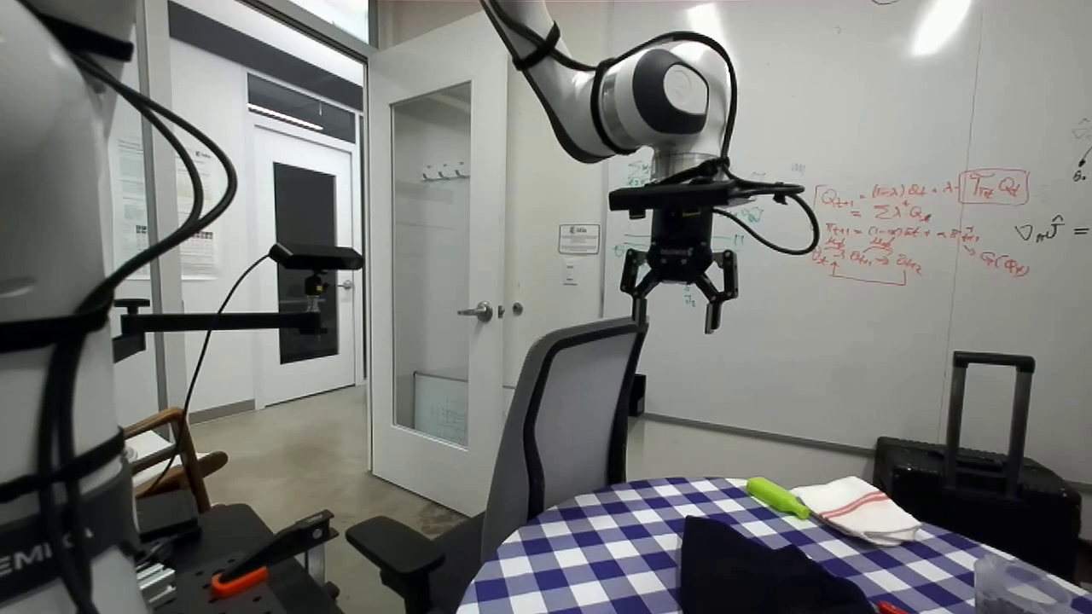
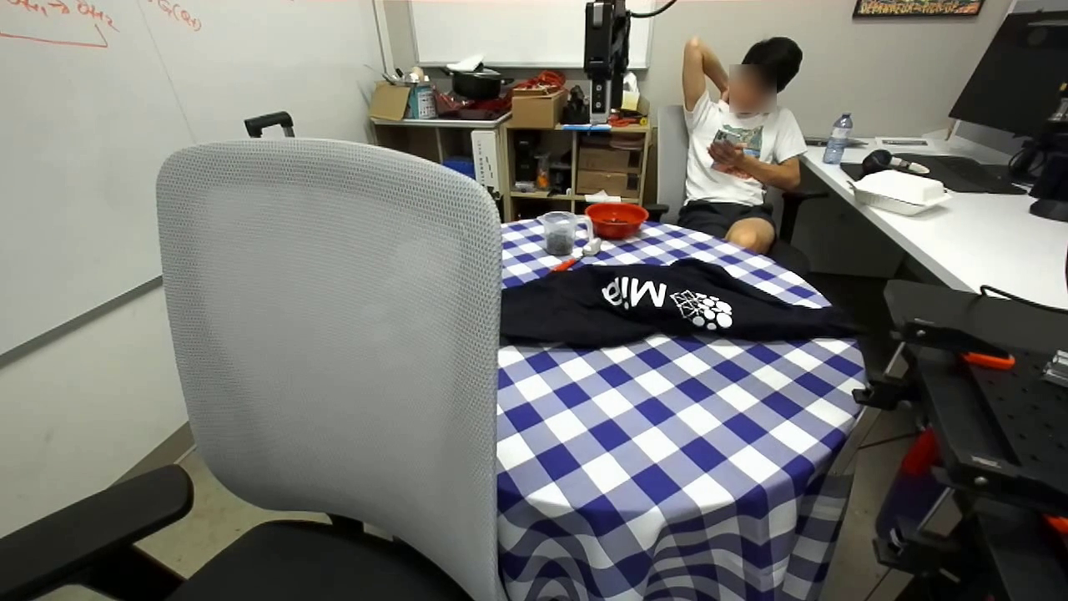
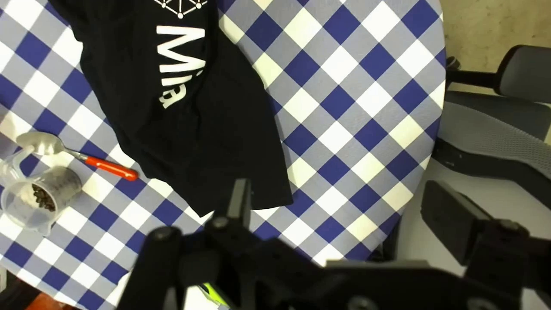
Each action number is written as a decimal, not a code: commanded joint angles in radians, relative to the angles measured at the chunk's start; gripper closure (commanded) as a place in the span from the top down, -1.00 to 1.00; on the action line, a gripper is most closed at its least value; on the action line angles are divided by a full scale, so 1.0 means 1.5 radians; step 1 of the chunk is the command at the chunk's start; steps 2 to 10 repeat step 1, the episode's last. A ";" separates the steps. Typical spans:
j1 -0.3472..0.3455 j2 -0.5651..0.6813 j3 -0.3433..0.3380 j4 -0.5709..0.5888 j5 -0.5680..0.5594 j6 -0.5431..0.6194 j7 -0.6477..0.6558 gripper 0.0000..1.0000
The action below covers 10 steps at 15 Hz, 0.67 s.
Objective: Put the shirt on the table
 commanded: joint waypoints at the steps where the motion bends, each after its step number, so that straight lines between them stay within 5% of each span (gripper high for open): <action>1: -0.010 0.002 0.010 0.004 -0.002 -0.001 0.003 1.00; 10: -0.010 0.002 0.010 0.004 -0.002 -0.001 0.003 1.00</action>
